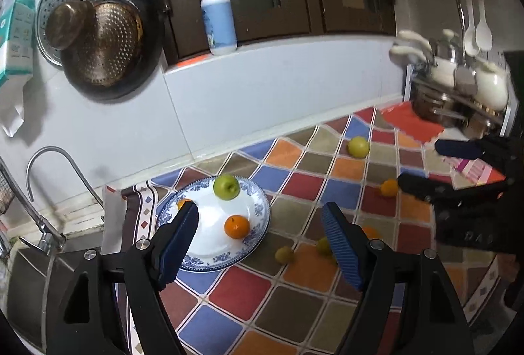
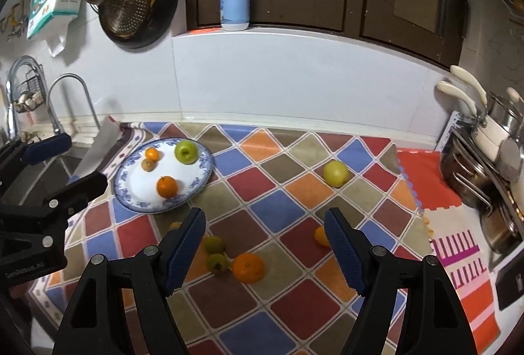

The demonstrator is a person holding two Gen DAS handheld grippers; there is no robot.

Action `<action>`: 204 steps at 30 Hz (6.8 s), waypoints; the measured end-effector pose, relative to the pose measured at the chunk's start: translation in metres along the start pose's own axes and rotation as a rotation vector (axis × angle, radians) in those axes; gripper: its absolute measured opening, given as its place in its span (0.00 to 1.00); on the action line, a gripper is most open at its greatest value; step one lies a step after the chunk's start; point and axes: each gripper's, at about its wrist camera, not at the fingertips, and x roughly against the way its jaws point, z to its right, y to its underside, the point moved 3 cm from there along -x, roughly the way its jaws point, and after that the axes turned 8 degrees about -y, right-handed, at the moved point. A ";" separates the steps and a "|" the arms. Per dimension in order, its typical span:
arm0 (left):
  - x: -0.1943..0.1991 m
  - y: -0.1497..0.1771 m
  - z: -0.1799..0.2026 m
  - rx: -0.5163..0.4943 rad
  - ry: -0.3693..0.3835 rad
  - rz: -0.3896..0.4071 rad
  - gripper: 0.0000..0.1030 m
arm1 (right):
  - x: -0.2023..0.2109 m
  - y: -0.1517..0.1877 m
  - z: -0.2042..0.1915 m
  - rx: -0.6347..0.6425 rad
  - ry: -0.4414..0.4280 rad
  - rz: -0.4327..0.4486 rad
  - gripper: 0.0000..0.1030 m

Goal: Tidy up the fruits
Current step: 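Withdraw both tools from the plate toward the remaining fruits, then grasp the brown pear with the left tool while the right tool grasps an orange, then carry the pear and orange over the plate with both tools, then open both tools to drop the pear and orange onto the plate, then move both tools back toward the remaining fruits on the cloth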

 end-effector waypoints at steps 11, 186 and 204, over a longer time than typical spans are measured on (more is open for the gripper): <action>-0.039 0.040 0.005 0.017 0.039 -0.074 0.75 | -0.034 0.033 -0.003 -0.020 0.016 -0.081 0.73; 0.005 0.045 0.074 0.159 -0.047 0.001 0.77 | -0.005 0.032 0.054 0.126 -0.042 0.081 0.67; -0.050 0.064 0.119 0.144 -0.087 -0.187 0.70 | -0.060 0.057 0.108 0.111 -0.104 -0.042 0.66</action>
